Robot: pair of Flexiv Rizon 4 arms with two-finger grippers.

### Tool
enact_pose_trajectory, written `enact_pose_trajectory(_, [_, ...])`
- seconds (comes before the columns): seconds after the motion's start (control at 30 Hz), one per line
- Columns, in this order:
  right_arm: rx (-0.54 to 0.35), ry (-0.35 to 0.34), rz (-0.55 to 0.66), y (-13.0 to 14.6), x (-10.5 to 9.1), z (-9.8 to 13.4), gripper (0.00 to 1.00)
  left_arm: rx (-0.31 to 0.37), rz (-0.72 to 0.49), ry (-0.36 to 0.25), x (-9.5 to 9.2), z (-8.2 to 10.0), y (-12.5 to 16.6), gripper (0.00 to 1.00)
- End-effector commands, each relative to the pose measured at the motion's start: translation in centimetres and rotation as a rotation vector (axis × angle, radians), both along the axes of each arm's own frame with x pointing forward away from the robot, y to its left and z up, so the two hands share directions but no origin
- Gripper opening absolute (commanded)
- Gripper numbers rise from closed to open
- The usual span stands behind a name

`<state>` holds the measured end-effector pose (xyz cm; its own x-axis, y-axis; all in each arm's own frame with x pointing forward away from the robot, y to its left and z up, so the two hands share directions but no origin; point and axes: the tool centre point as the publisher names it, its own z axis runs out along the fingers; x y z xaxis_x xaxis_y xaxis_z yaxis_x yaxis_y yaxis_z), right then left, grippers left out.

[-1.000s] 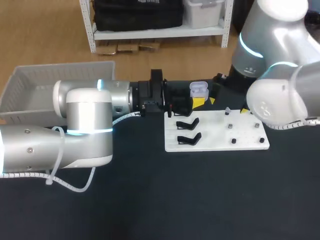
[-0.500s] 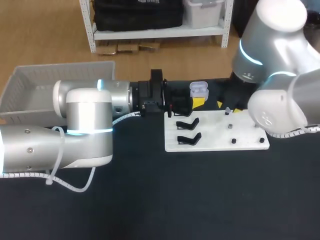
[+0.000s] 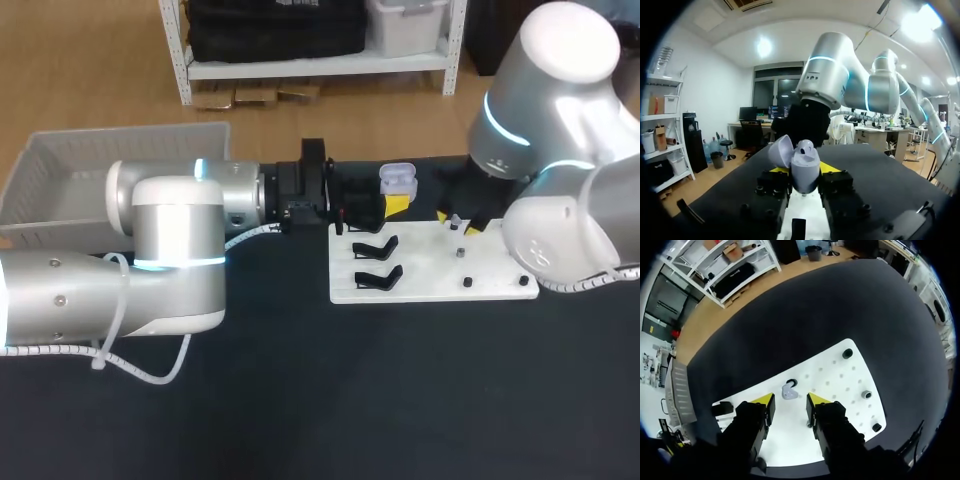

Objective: Pick up each earbud case from the left stands, insert the matching earbuds, close the lid, and place the case in the box.

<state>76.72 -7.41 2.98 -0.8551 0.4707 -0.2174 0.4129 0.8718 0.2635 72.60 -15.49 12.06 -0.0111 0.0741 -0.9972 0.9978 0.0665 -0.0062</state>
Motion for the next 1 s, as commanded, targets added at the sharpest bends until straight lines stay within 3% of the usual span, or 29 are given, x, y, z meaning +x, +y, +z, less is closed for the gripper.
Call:
enact_pose_trajectory(0.03, [0.002, 0.000, 0.000, 0.06, 0.13, -0.27, 0.38, -0.005, 0.007, -0.004, -0.18, -0.10, 0.01, 0.00])
enact_pose_trajectory(0.17, [0.003, 0.008, 0.003, 0.20, 0.29, -0.39, 0.38, -0.005, 0.007, -0.004, -0.18, -0.10, 0.01, 0.00])
enact_pose_trajectory(0.3, [0.003, 0.011, 0.004, 0.28, 0.40, -0.44, 0.29, -0.005, 0.007, -0.004, -0.18, -0.10, 0.01, 0.00])
enact_pose_trajectory(0.67, [0.006, 0.019, 0.007, 0.38, 0.68, -0.45, 0.22, -0.005, 0.007, -0.004, -0.18, -0.10, 0.01, 0.00])
enact_pose_trajectory(1.0, [0.001, 0.036, -0.002, 0.13, 0.72, -0.64, 0.32, -0.005, 0.007, -0.004, -0.18, -0.10, 0.01, 0.00])
